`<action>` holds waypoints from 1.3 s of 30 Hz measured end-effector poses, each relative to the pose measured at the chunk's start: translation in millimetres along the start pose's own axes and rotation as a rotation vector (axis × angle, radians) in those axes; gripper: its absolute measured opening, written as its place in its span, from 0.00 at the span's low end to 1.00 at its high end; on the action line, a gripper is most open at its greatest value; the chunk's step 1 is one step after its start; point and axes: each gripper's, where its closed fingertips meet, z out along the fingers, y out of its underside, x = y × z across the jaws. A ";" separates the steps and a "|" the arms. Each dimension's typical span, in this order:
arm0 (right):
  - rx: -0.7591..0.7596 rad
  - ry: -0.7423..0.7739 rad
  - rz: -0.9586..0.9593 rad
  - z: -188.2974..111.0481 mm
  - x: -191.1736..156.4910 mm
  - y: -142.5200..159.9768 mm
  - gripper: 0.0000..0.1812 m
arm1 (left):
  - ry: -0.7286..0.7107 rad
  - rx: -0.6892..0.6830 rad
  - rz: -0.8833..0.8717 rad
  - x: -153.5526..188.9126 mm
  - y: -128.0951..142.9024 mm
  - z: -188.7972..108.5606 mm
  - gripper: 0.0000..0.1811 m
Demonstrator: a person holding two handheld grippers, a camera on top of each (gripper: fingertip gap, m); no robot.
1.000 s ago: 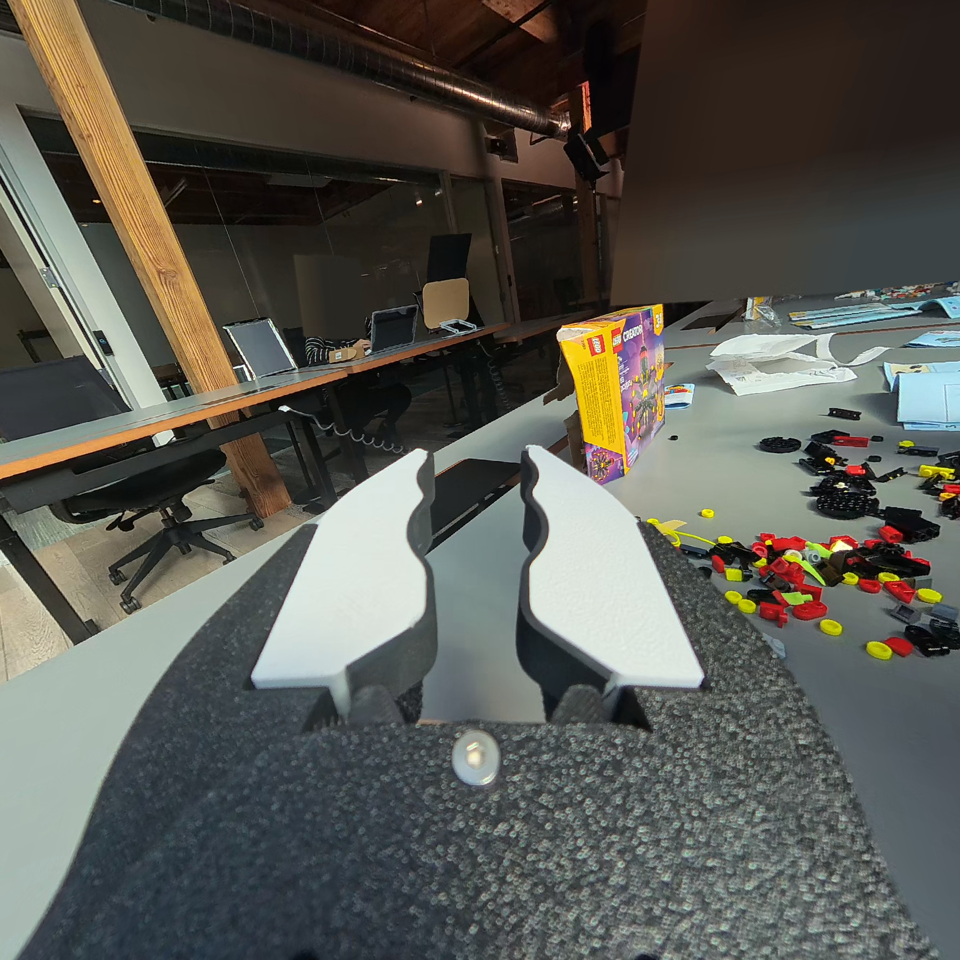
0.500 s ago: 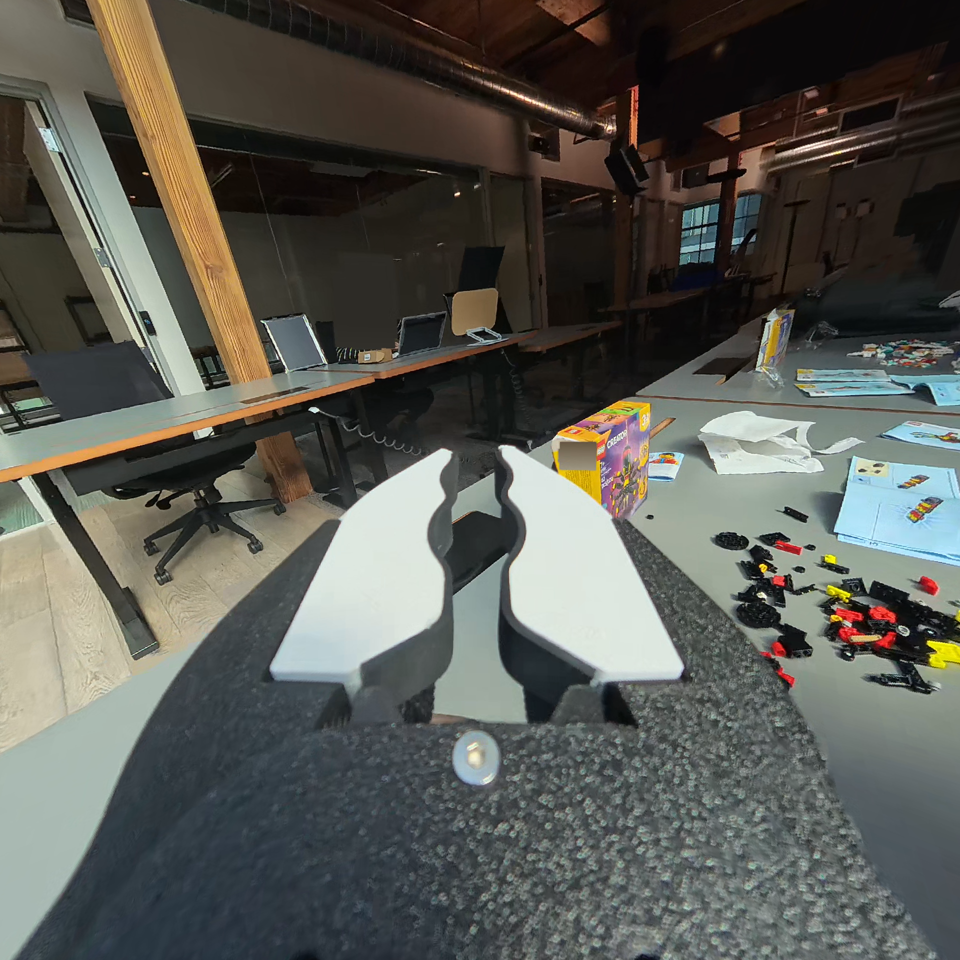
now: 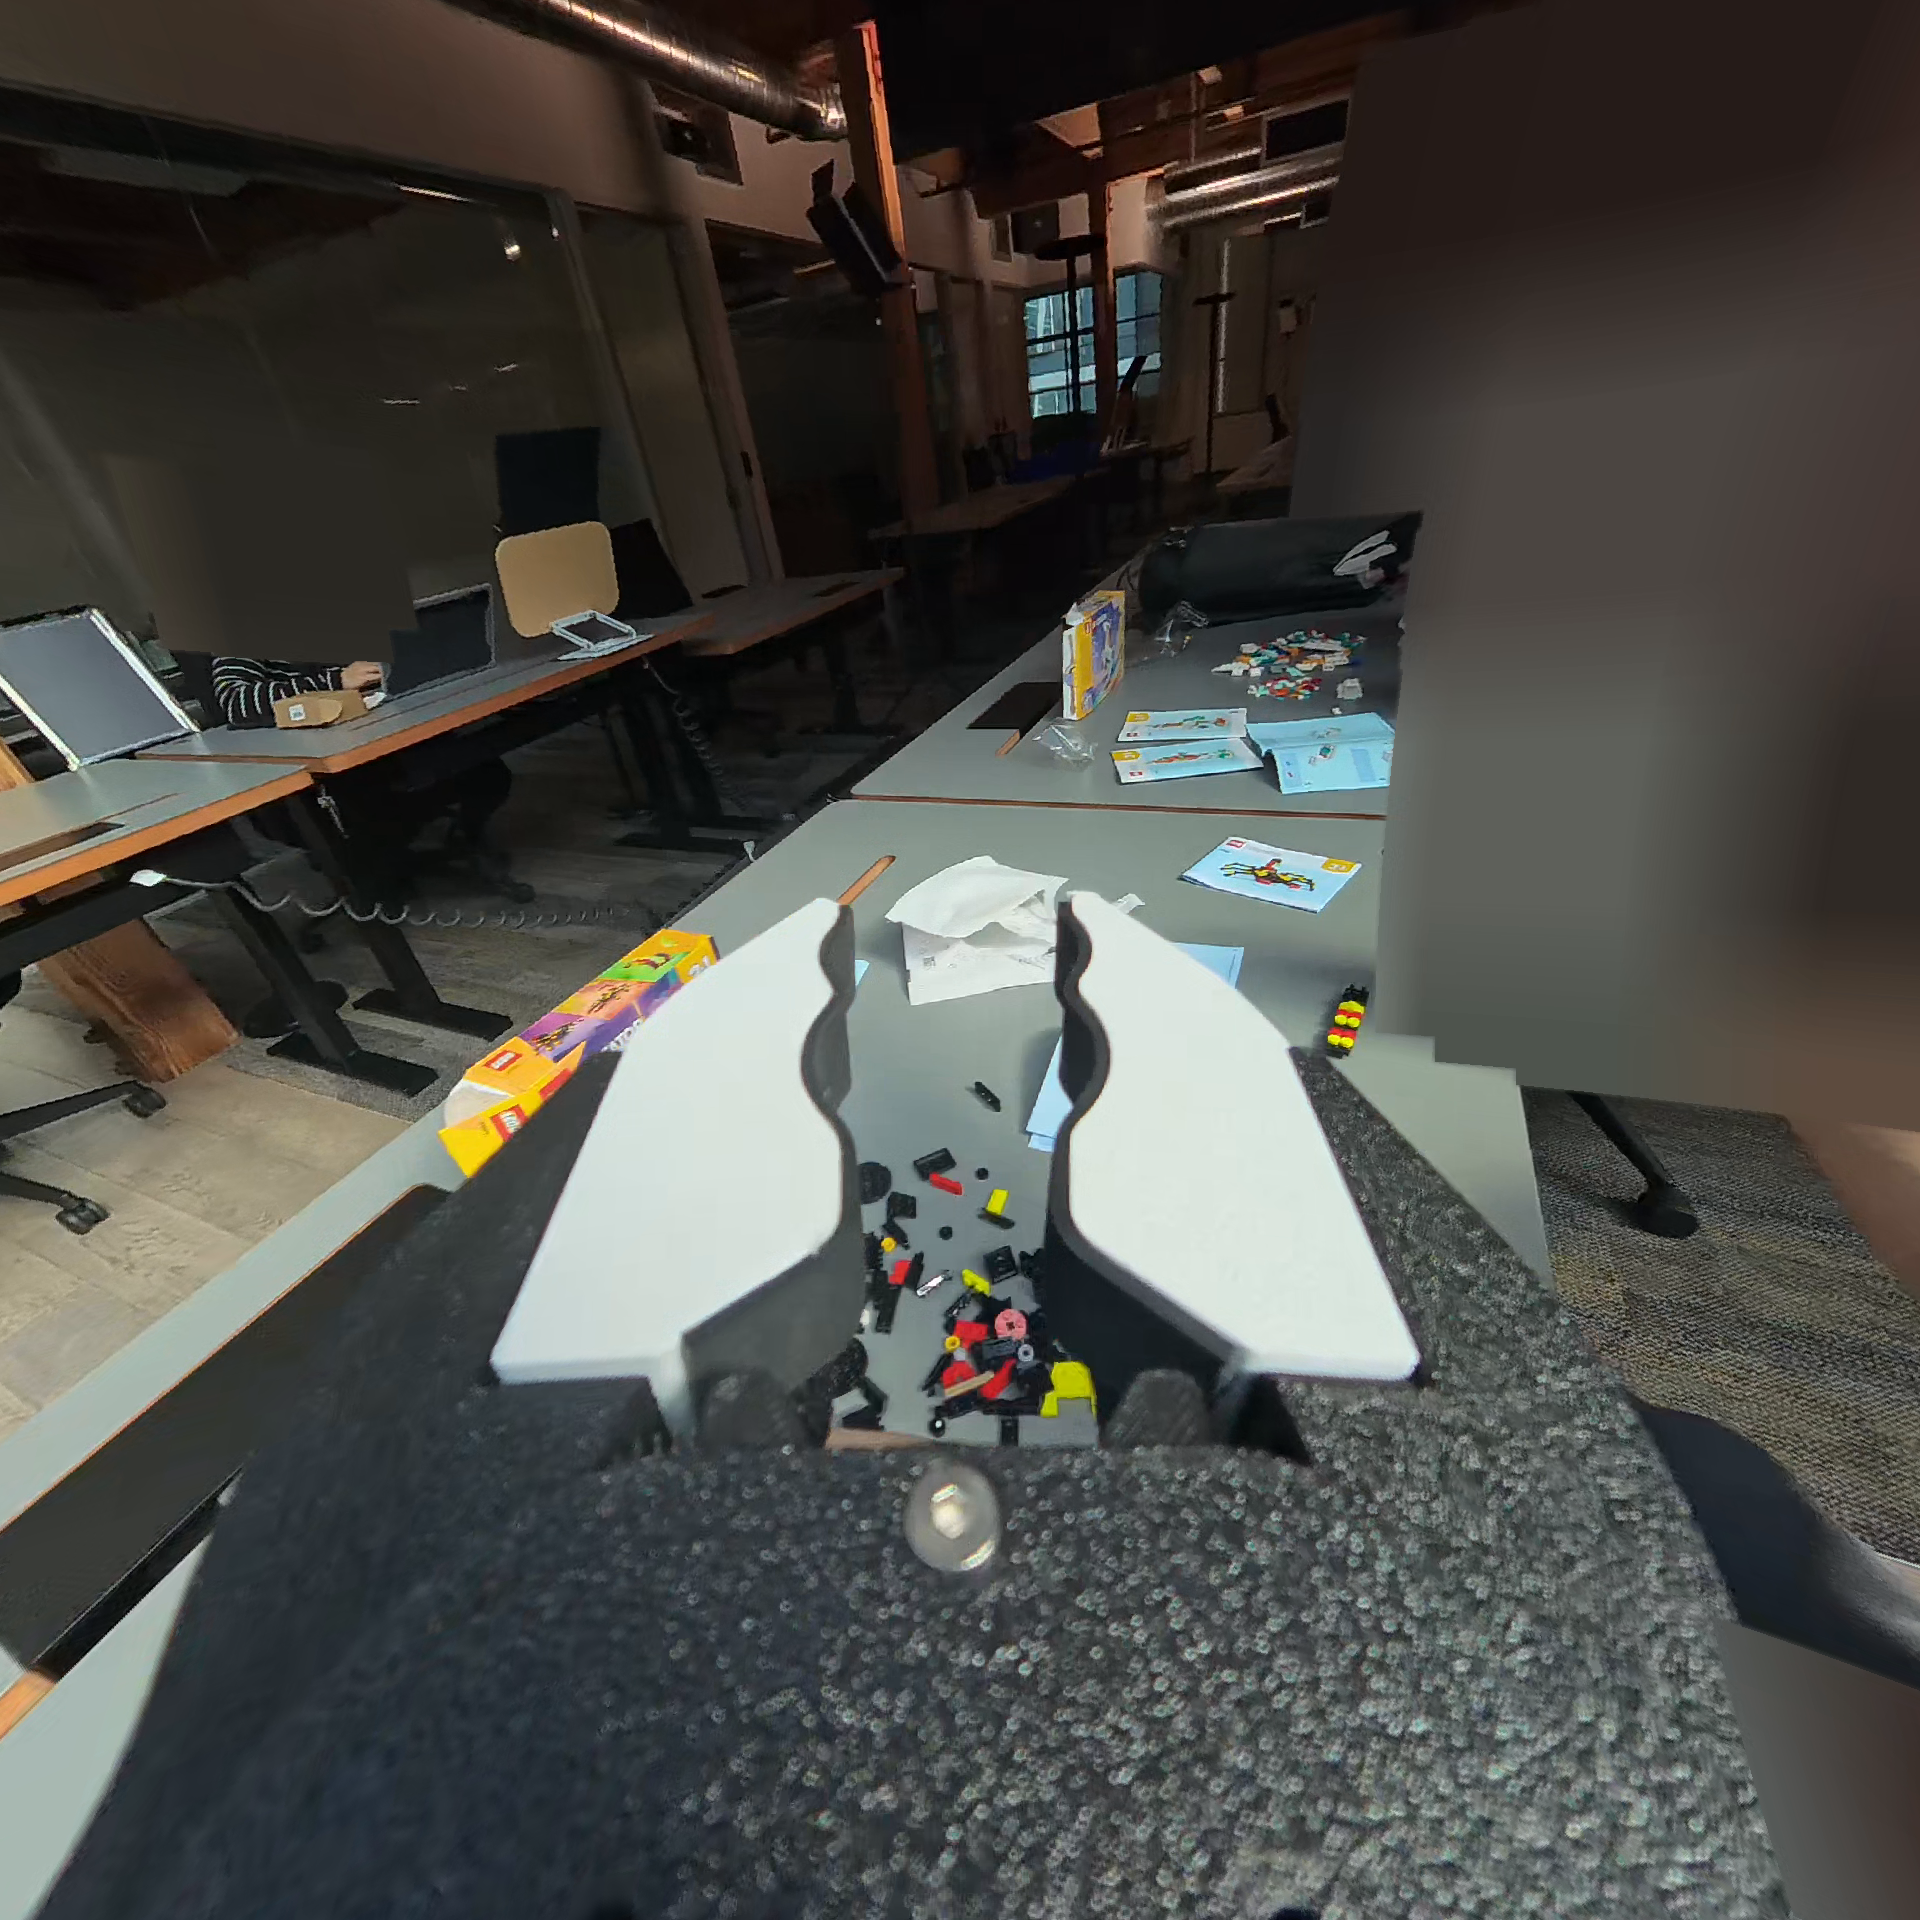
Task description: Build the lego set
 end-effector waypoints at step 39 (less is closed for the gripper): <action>-0.296 -0.363 0.142 -26.3 36.0 53.6 0.14 | -0.020 0.195 -0.043 230.5 127.3 188.0 0.29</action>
